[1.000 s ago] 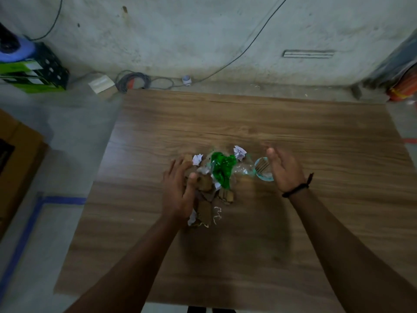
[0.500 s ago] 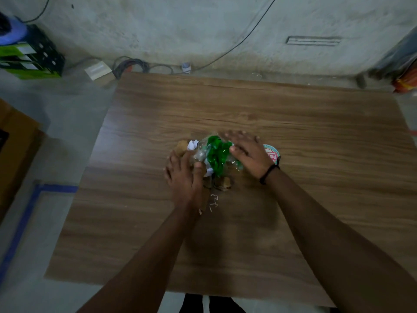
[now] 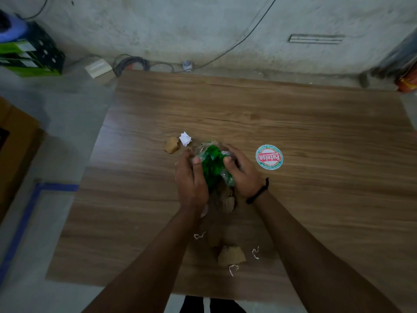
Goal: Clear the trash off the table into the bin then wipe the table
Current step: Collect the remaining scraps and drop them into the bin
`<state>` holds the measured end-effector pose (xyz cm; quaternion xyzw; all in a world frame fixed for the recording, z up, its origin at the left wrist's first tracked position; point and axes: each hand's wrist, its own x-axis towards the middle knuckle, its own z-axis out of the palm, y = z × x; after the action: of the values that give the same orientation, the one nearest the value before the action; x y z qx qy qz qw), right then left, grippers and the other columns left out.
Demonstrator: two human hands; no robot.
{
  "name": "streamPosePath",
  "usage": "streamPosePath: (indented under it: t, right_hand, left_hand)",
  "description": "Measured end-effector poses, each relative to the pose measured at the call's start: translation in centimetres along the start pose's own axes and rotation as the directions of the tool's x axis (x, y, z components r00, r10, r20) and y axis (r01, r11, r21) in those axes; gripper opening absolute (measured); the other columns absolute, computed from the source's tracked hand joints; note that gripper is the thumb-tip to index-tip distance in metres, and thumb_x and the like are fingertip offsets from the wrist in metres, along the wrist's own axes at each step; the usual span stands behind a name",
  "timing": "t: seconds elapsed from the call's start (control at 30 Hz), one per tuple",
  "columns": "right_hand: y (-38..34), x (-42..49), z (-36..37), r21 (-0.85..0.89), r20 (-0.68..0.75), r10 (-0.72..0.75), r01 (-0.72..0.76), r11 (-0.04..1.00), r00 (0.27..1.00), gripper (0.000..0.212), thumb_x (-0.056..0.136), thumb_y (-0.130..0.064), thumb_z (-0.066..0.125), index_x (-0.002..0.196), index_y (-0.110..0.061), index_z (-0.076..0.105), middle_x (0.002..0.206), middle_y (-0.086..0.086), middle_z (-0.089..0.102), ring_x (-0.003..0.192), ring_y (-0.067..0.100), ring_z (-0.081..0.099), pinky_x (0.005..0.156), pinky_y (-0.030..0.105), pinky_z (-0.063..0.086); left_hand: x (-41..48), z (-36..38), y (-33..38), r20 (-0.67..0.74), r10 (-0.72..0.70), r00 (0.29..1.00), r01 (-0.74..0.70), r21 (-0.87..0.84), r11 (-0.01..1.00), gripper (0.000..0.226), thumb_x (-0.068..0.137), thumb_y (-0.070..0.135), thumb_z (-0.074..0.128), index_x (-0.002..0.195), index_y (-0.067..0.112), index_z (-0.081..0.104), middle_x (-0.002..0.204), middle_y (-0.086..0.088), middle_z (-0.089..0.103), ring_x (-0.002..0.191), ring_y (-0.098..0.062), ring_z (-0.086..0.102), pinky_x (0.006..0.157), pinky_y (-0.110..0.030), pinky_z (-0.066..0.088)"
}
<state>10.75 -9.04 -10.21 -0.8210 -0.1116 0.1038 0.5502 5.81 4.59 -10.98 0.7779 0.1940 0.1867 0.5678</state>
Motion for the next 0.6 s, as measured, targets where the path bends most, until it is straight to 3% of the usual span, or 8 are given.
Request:
streamPosePath:
  t: [0.13, 0.23, 0.3, 0.37, 0.47, 0.53, 0.6]
  right_hand:
    - [-0.5, -0.2, -2.7, 0.069, -0.022, -0.019, 0.021, 0.997, 1.000, 0.073, 0.085, -0.063, 0.043, 0.137, -0.011, 0.047, 0.127, -0.005, 0.054, 0.112, -0.015, 0.048, 0.099, 0.008, 0.034]
    - [-0.9, -0.2, -4.2, 0.135, -0.106, 0.022, -0.007, 0.991, 0.994, 0.082, 0.078, -0.081, 0.035, 0.134, -0.022, 0.046, 0.113, -0.012, 0.059, 0.100, -0.013, 0.053, 0.088, 0.002, 0.036]
    - [-0.9, -0.3, -4.1, 0.149, -0.158, 0.078, -0.054, 0.987, 0.984, 0.077, 0.080, -0.078, 0.034, 0.133, -0.024, 0.048, 0.129, -0.005, 0.057, 0.115, -0.006, 0.048, 0.093, 0.000, 0.031]
    - [-0.6, -0.5, -3.1, 0.148, -0.206, 0.124, -0.094, 0.985, 0.971, 0.074, 0.084, -0.067, 0.032, 0.135, -0.017, 0.050, 0.140, 0.000, 0.051, 0.128, 0.001, 0.043, 0.104, 0.007, 0.030]
    - [-0.2, -1.0, -0.4, 0.108, -0.245, 0.150, -0.127, 0.986, 0.958, 0.082, 0.082, -0.071, 0.027, 0.136, -0.014, 0.051, 0.141, 0.002, 0.051, 0.133, 0.012, 0.042, 0.115, 0.033, 0.030]
    - [-0.3, -1.1, 1.4, 0.069, -0.262, 0.118, -0.103, 0.992, 0.958, 0.081, 0.085, -0.071, 0.025, 0.135, -0.013, 0.052, 0.139, 0.003, 0.053, 0.132, 0.015, 0.044, 0.115, 0.039, 0.029]
    - [-0.8, -1.0, 2.7, 0.024, -0.287, 0.100, -0.098, 0.995, 0.953, 0.072, 0.089, -0.061, 0.025, 0.134, -0.013, 0.053, 0.140, 0.004, 0.053, 0.134, 0.017, 0.042, 0.119, 0.036, 0.018]
  left_hand:
    - [2.1, -2.6, 0.6, -0.102, 0.141, 0.985, -0.136, 0.057, 0.989, 0.036, 0.096, 0.039, 0.033, 0.107, 0.015, 0.058, 0.109, 0.002, 0.060, 0.104, -0.017, 0.055, 0.088, -0.049, 0.045]
    - [5.0, -4.4, -0.2, -0.132, 0.161, 0.978, -0.140, 0.161, 0.977, 0.053, 0.094, 0.046, 0.029, 0.111, 0.007, 0.061, 0.125, -0.011, 0.058, 0.122, -0.023, 0.050, 0.099, -0.052, 0.040]
    - [6.7, -4.6, -1.1, -0.062, 0.088, 0.994, -0.073, 0.214, 0.974, 0.060, 0.093, 0.055, 0.025, 0.122, 0.014, 0.057, 0.137, -0.014, 0.051, 0.134, -0.027, 0.041, 0.107, -0.055, 0.032]
    - [7.8, -4.0, -1.7, 0.067, 0.031, 0.997, -0.041, 0.141, 0.989, 0.063, 0.092, 0.063, 0.025, 0.129, 0.020, 0.053, 0.137, -0.012, 0.052, 0.132, -0.028, 0.044, 0.107, -0.057, 0.032]
    - [7.7, -2.4, -1.8, 0.266, -0.022, 0.964, 0.002, 0.072, 0.997, 0.077, 0.087, 0.075, 0.026, 0.127, 0.017, 0.058, 0.125, -0.007, 0.063, 0.122, -0.025, 0.055, 0.105, -0.058, 0.035]
    - [6.6, -1.7, -1.3, 0.359, -0.008, 0.933, -0.030, 0.099, 0.995, 0.072, 0.090, 0.073, 0.022, 0.126, 0.021, 0.058, 0.120, -0.002, 0.066, 0.119, -0.022, 0.057, 0.104, -0.060, 0.035]
    - [4.8, -1.2, -0.6, 0.389, 0.038, 0.921, -0.072, 0.073, 0.995, 0.061, 0.094, 0.064, 0.022, 0.125, 0.025, 0.058, 0.118, 0.007, 0.064, 0.116, -0.011, 0.055, 0.104, -0.059, 0.035]
